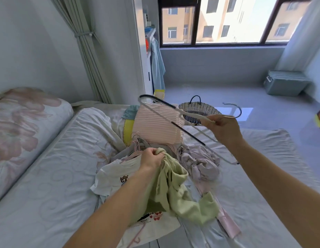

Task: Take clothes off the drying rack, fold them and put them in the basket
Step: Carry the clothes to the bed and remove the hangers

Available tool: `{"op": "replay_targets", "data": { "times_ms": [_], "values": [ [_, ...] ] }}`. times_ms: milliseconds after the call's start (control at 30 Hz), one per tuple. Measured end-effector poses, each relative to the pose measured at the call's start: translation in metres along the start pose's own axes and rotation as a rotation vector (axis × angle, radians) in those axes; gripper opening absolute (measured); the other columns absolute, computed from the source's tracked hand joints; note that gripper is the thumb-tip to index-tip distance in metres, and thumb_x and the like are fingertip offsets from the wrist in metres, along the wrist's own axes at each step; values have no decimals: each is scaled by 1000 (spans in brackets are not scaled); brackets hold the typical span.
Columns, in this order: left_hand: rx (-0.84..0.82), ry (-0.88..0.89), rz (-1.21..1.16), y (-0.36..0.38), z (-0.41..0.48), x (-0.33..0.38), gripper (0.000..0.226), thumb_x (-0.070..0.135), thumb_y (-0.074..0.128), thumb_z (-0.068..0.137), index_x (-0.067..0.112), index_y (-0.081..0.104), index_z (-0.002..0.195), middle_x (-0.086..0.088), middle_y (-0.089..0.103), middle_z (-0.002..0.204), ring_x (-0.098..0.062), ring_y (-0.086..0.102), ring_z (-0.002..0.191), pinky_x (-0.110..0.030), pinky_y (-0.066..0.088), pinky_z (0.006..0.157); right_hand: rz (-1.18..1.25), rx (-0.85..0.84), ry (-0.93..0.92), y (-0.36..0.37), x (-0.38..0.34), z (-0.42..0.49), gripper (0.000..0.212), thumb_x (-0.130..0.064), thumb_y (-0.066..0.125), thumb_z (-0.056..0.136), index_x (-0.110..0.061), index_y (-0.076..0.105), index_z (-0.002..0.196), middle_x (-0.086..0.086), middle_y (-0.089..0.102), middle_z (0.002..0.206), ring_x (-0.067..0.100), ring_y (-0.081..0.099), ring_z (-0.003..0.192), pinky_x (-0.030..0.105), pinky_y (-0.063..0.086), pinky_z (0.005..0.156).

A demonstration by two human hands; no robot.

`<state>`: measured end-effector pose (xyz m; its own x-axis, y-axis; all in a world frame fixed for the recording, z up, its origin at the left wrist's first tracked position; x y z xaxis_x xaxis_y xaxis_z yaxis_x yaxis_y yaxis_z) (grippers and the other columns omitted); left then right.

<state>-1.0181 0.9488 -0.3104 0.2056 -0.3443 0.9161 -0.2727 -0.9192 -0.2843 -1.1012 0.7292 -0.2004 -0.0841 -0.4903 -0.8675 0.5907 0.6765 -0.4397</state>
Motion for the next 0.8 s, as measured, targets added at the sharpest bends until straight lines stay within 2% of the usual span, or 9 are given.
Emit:
{"op": "replay_targets", "data": {
  "times_ms": [67, 133, 233, 367, 433, 500, 600, 667, 800],
  "values": [
    [-27, 38, 17, 17, 5, 15, 8, 13, 71, 82, 13, 63, 83, -9, 66, 86, -27, 66, 86, -50, 55, 84, -205, -17, 51, -16, 27, -1, 9, -33, 74, 81, -25, 77, 85, -35, 55, 53, 7, 56, 72, 34, 47, 77],
    [-38, 63, 22, 33, 12, 33, 10, 17, 73, 80, 16, 63, 84, -7, 68, 88, -29, 67, 90, -50, 55, 84, -378, -36, 113, -35, 47, -3, 17, -39, 71, 83, -25, 77, 90, -31, 60, 68, 11, 59, 86, 37, 46, 88],
    [-57, 122, 34, 55, 11, 72, 13, 20, 73, 80, 22, 61, 75, -3, 67, 82, -27, 67, 87, -48, 56, 83, -543, -32, 175, -69, 65, -2, 17, -41, 67, 85, -29, 75, 92, -5, 71, 93, 21, 62, 99, 37, 46, 87],
    [-57, 210, -25, 86, 7, 130, 20, 12, 70, 85, 19, 59, 69, 1, 62, 73, -21, 62, 78, -45, 56, 83, -631, -32, 248, -125, 84, 6, 14, -42, 65, 85, -29, 72, 86, -1, 69, 88, 25, 63, 94, 35, 47, 80],
    [-67, 253, -55, 102, 6, 155, 7, 15, 72, 83, 12, 66, 80, -4, 67, 80, -23, 66, 82, -46, 56, 83, -677, -30, 278, -156, 91, 8, 11, -41, 66, 86, -31, 68, 83, -2, 67, 87, 24, 62, 94, 33, 45, 78],
    [-53, 282, -64, 119, 8, 178, 21, 19, 75, 81, 4, 68, 95, -8, 69, 90, -26, 67, 88, -46, 56, 84, -727, -8, 299, -188, 98, 8, 11, -40, 65, 88, -30, 68, 85, -3, 63, 84, 22, 59, 89, 31, 40, 74],
    [0, 325, -89, 143, 12, 208, 23, 18, 75, 80, 5, 65, 96, -7, 67, 90, -29, 67, 93, -44, 55, 86, -757, 40, 321, -233, 111, 13, 12, -42, 64, 88, -32, 69, 85, -2, 66, 86, 21, 55, 84, 33, 43, 74],
    [43, 358, -82, 158, 16, 222, 23, 17, 74, 82, 4, 64, 99, -6, 63, 90, -29, 65, 95, -41, 53, 88, -744, 46, 342, -254, 116, 19, 13, -42, 64, 88, -31, 71, 86, -6, 63, 77, 21, 55, 80, 34, 44, 75],
    [32, 385, 91, 183, 30, 224, 38, 22, 70, 86, 3, 58, 116, -10, 63, 108, -28, 60, 106, -32, 47, 91, -718, 37, 317, -277, 119, 31, 7, -40, 67, 86, -34, 69, 86, -12, 60, 70, 19, 57, 78, 34, 44, 74]
  ]
}}
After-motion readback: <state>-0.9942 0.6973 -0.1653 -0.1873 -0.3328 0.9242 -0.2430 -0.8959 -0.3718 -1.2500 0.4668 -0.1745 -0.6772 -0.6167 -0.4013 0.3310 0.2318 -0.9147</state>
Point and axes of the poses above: each hand's wrist, its own z-axis towards the middle knuckle, its own y-axis out of the palm, x = y × z, the point moved 1 cm from there along z, towards the middle knuckle
